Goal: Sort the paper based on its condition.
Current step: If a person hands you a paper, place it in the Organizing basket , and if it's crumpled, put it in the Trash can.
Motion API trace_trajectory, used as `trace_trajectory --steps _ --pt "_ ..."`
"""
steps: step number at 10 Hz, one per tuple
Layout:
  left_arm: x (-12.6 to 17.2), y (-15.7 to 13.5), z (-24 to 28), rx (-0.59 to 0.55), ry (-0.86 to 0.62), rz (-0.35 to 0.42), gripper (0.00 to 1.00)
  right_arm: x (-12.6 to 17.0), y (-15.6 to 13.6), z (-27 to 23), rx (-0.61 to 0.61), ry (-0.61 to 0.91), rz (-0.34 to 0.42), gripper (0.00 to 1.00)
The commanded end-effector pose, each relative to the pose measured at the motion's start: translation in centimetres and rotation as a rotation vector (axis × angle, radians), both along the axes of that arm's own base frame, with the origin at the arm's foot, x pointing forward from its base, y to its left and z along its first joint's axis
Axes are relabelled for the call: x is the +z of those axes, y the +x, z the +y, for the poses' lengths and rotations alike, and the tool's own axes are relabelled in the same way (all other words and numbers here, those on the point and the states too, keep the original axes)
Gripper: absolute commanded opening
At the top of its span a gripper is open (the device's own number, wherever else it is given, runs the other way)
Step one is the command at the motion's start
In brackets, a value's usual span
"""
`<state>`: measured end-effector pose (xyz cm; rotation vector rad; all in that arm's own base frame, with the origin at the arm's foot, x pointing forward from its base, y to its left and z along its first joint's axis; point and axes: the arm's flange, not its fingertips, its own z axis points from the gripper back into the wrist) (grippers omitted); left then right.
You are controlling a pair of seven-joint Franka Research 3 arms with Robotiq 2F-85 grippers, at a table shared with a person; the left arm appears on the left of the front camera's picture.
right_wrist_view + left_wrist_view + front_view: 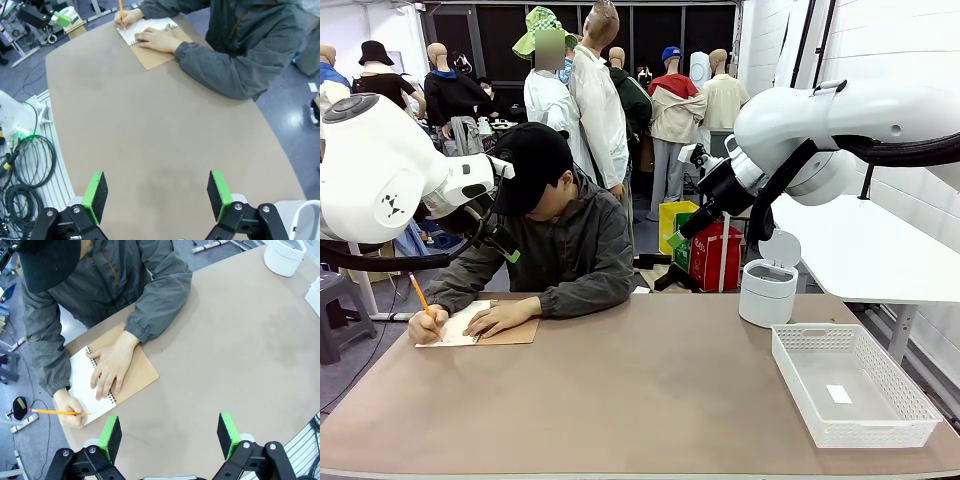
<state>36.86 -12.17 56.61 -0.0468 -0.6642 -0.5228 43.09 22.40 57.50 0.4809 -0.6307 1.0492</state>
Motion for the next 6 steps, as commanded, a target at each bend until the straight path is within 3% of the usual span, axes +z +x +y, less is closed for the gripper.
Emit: trace_trajectory --steps 1,6 --pt "0.1 -0.01 0.12 0.002 -0.001 0.006 1.0 -0.15 0.04 0.01 -0.007 -0.009 0.003 1.0" --pt "0.1 -0.01 0.12 0.002 -0.001 0.006 1.0 -0.15 0.04 0.01 -0.007 -0.009 0.003 1.0"
